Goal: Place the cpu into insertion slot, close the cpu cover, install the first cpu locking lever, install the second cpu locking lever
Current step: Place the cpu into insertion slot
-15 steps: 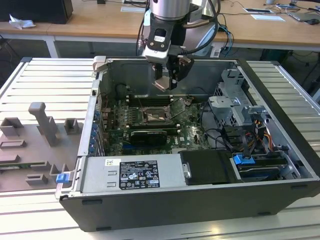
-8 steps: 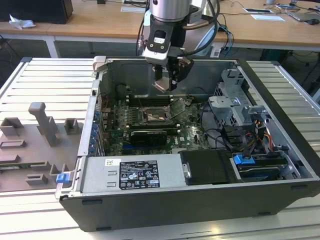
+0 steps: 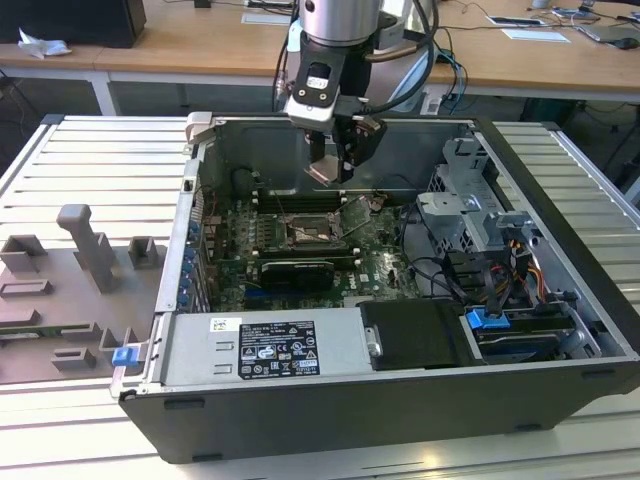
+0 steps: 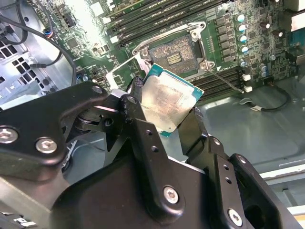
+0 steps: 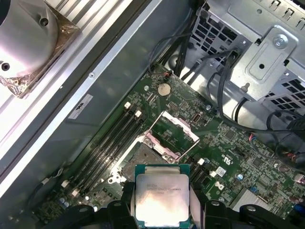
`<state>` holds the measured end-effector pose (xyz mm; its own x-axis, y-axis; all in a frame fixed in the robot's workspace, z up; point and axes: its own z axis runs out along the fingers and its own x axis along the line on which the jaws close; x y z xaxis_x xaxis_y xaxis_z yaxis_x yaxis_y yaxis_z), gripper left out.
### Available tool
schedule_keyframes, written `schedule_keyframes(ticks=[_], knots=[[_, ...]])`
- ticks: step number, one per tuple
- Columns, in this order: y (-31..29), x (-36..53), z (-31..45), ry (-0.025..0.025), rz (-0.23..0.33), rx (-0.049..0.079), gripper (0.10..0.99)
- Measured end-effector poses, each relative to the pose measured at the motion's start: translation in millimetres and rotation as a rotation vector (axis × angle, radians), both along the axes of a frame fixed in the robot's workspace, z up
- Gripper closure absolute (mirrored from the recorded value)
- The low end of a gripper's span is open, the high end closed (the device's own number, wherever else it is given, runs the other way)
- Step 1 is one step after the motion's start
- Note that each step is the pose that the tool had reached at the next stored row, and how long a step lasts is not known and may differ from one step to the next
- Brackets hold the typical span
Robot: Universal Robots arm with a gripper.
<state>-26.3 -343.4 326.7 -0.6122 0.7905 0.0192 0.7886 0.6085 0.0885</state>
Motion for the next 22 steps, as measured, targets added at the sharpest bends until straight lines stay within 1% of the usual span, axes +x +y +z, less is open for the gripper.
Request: schedule_keyframes(ticks=[13,22], knots=[[0.0,0.0,-3.9,0.0000,-0.093,0.000,0.545],[0.0,0.0,-7.2,0.0000,-0.148,0.000,0.545]])
